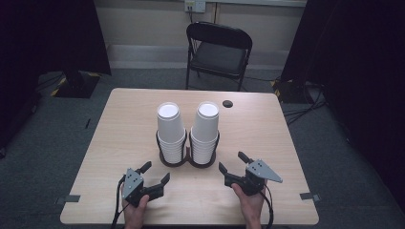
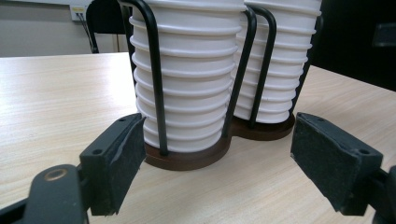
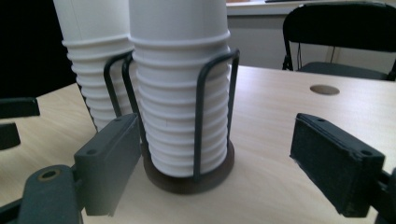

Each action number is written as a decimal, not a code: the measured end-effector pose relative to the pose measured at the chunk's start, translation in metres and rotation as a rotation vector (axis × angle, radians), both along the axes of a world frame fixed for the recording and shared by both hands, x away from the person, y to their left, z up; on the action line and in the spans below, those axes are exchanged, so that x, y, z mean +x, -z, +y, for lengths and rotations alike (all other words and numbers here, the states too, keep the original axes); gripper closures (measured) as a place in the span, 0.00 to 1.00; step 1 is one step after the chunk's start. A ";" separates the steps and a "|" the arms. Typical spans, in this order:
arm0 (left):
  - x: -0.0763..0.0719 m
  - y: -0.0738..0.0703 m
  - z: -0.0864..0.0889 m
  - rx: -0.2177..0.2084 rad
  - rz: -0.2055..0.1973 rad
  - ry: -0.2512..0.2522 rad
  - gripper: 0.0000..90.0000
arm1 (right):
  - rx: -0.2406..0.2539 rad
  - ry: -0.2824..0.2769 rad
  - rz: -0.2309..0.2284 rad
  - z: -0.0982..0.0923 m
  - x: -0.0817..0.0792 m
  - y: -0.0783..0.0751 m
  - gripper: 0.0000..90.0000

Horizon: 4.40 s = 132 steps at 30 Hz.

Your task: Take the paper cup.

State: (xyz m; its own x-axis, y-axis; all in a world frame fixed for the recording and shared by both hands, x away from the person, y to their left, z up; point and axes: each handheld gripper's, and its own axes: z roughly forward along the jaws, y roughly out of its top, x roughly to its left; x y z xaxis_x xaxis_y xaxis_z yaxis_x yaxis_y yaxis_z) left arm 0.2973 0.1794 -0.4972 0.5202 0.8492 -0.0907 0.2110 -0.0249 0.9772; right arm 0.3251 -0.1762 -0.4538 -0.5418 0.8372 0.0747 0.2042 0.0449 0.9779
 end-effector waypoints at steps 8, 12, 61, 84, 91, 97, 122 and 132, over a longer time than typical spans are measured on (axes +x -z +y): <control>-0.001 0.000 0.000 0.008 -0.010 -0.002 0.20 | 0.036 -0.039 -0.020 0.003 0.013 -0.020 0.15; -0.001 0.000 -0.001 0.008 -0.011 -0.010 0.20 | 0.037 -0.081 -0.014 0.006 0.021 -0.029 0.18; -0.002 0.000 -0.002 0.020 -0.020 -0.022 0.20 | -0.021 -0.233 0.040 0.069 0.114 -0.079 0.14; -0.003 0.000 -0.001 0.019 -0.022 -0.026 0.20 | -0.040 -0.223 0.081 0.071 0.116 -0.061 0.10; -0.003 0.000 -0.001 0.017 -0.022 -0.019 0.20 | -0.062 -0.224 0.080 0.072 0.117 -0.061 0.11; -0.003 0.000 -0.001 0.021 -0.021 -0.019 0.20 | -0.051 -0.224 0.075 0.071 0.116 -0.064 0.13; -0.002 0.000 -0.002 0.023 -0.014 -0.017 0.20 | -0.014 -0.227 0.028 0.065 0.116 -0.083 0.14; -0.002 0.000 -0.001 0.022 -0.012 -0.012 0.20 | 0.007 -0.206 0.003 0.064 0.114 -0.093 0.14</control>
State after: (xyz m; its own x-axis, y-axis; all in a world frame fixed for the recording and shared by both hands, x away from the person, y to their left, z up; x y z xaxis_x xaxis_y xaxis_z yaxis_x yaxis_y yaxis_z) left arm 0.2954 0.1779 -0.4971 0.5106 0.8573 -0.0662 0.1999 -0.0435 0.9788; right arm 0.4390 -0.1124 -0.3603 -0.7013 0.7082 0.0818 0.1940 0.0792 0.9778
